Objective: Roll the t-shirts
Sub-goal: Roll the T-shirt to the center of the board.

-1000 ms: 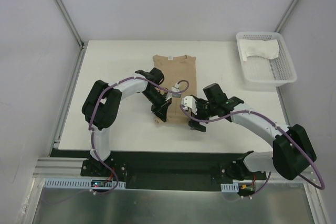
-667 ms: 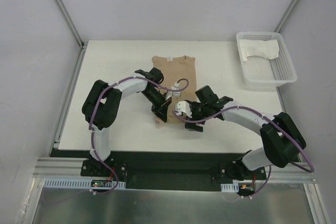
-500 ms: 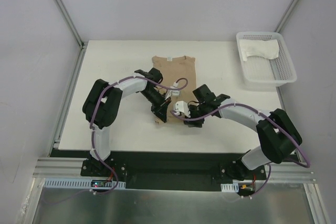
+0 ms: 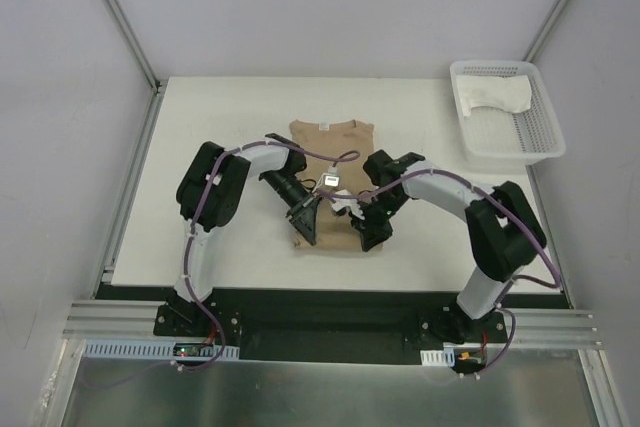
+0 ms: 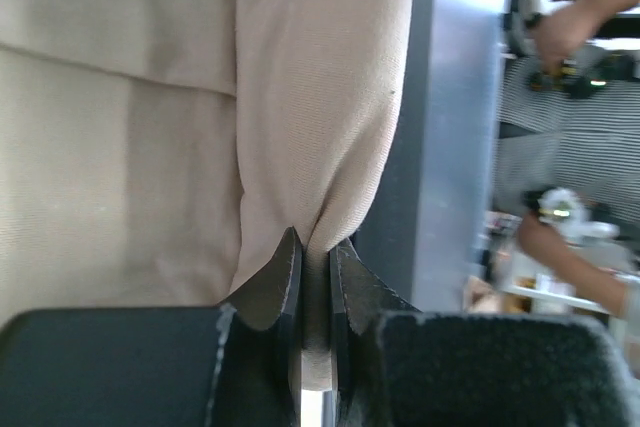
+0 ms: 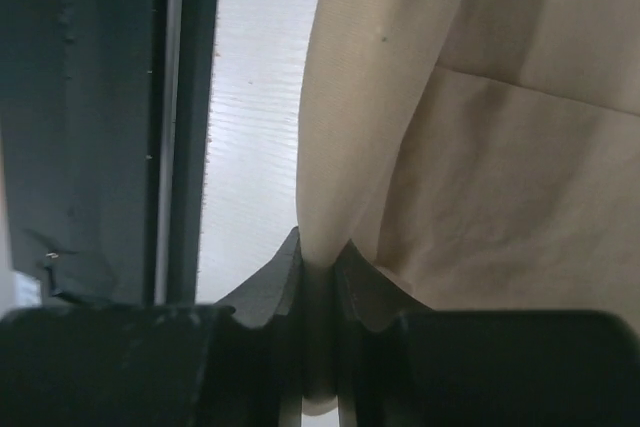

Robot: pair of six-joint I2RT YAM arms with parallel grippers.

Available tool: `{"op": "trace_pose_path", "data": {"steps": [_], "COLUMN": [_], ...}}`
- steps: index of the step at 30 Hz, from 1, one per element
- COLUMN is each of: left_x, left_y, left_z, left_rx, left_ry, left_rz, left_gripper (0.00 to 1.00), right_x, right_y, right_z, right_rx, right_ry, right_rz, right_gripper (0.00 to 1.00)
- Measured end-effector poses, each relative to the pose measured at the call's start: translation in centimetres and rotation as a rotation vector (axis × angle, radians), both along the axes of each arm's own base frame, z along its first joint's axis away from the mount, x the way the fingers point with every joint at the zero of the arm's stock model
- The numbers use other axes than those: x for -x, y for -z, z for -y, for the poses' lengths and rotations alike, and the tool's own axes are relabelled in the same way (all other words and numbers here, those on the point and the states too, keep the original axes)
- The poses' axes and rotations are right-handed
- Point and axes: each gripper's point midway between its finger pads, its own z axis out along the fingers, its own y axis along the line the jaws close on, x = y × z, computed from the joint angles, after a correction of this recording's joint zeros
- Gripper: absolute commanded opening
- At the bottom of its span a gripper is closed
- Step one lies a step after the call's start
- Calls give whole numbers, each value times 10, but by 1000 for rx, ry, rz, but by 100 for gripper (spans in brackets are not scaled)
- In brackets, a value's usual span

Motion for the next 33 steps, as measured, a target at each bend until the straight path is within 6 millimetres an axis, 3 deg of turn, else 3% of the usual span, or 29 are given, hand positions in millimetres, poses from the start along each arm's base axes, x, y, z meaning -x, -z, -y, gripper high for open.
{"op": "trace_pose_path", "data": {"steps": [6, 17, 24, 28, 33], "left_x": [15, 3, -14, -25, -55], "left_y": [11, 24, 30, 31, 27], "left_z": [-7, -10, -15, -31, -72], "left_rx": [-30, -62, -77, -122, -188], "left_ry": [3, -38, -94, -178, -347], "left_rz": [-158, -254, -283, -330, -284], "left_gripper": [0, 0, 18, 28, 31], "right_x": [12, 5, -10, -22, -24], "right_y": [9, 25, 31, 36, 37], "right_z": [1, -1, -7, -15, -13], "right_rx": [36, 65, 85, 109, 160], "right_ry": [-16, 0, 56, 114, 184], "right_rz": [-270, -463, -566, -634, -723], "right_gripper": [9, 9, 9, 9, 9]}}
